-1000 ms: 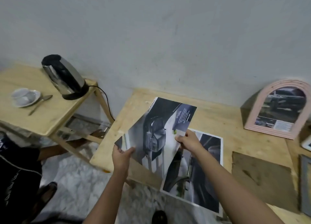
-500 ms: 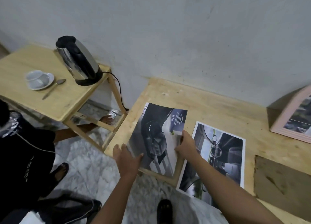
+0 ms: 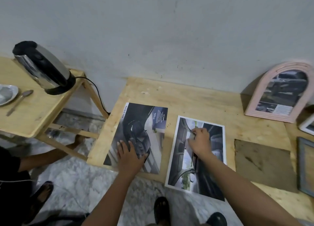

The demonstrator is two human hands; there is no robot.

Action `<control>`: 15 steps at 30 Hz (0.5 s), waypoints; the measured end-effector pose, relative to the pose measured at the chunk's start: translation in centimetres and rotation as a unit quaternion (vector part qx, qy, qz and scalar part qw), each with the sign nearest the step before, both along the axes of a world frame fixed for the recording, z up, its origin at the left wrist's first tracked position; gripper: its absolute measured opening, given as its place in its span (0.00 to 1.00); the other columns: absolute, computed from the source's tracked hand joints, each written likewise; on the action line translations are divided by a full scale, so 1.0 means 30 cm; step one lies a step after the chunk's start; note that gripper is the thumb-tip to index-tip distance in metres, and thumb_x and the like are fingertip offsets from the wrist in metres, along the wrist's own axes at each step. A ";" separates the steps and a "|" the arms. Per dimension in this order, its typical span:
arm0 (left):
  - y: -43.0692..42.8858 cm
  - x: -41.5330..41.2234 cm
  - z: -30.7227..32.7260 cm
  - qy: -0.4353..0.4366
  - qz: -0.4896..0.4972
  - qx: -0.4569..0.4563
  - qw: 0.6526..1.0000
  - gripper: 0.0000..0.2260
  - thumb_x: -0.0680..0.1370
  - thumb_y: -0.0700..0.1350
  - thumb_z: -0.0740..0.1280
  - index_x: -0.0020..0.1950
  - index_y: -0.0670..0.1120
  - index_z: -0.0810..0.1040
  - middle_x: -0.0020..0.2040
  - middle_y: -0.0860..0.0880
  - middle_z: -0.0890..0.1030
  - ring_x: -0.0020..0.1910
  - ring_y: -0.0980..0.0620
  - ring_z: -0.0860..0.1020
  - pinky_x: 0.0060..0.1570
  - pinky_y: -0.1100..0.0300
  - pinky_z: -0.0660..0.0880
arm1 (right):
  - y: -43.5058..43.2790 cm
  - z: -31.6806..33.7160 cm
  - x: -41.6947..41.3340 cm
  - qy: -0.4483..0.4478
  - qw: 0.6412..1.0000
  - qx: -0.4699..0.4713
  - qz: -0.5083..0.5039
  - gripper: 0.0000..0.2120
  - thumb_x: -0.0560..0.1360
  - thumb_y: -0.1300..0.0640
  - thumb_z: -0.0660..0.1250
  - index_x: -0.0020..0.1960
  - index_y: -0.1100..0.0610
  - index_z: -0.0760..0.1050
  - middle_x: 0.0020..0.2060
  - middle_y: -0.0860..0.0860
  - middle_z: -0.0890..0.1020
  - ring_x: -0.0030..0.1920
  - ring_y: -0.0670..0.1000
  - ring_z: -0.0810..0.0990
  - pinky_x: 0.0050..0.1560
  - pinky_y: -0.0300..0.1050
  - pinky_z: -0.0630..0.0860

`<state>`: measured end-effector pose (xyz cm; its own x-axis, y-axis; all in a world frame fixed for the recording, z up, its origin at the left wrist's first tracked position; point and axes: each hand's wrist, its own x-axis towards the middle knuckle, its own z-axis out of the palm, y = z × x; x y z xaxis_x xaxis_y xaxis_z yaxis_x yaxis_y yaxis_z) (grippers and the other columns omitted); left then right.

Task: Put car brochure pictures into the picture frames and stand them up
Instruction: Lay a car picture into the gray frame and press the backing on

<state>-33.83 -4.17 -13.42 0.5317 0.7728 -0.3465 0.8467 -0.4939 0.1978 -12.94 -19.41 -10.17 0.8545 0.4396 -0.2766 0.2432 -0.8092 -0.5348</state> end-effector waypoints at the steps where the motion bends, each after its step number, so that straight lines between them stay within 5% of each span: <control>1: 0.004 0.011 0.000 0.000 -0.021 0.003 1.000 0.40 0.75 0.67 0.54 0.77 0.44 0.46 0.77 0.39 0.44 0.76 0.40 0.41 0.73 0.47 0.44 | -0.040 0.003 0.021 -0.012 0.999 -0.013 -0.033 0.15 0.72 0.60 0.67 0.58 0.60 0.74 0.61 0.58 0.69 0.62 0.58 0.68 0.60 0.49 0.68; 5: -0.014 0.071 0.016 -0.022 -0.086 0.003 0.996 0.32 0.78 0.51 0.61 0.77 0.46 0.50 0.77 0.40 0.49 0.76 0.40 0.46 0.74 0.46 0.49 | -0.194 -0.014 0.079 0.033 0.987 -0.082 -0.133 0.29 0.69 0.47 0.72 0.62 0.61 0.66 0.62 0.60 0.69 0.63 0.61 0.67 0.58 0.53 0.72; 11: -0.051 0.104 0.002 0.014 -0.079 -0.051 0.995 0.39 0.75 0.65 0.58 0.77 0.47 0.45 0.77 0.39 0.42 0.75 0.36 0.40 0.72 0.42 0.46 | -0.287 -0.018 0.084 0.119 0.972 -0.124 -0.163 0.48 0.56 0.40 0.78 0.65 0.63 0.63 0.61 0.60 0.71 0.59 0.59 0.74 0.50 0.48 0.74; 15: -0.054 0.121 0.001 0.025 -0.078 -0.059 0.995 0.40 0.75 0.65 0.59 0.77 0.47 0.42 0.76 0.38 0.39 0.75 0.36 0.38 0.72 0.42 0.44 | -0.312 -0.054 0.102 0.131 0.973 -0.081 -0.174 0.41 0.51 0.42 0.80 0.54 0.64 0.71 0.46 0.57 0.79 0.44 0.56 0.79 0.37 0.44 0.75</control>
<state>-30.21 -5.79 -13.39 0.6216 0.6347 -0.4590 0.7721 -0.5952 0.2226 -9.88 -28.75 -11.79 0.8342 0.0695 -0.5471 -0.1876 -0.8971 -0.4000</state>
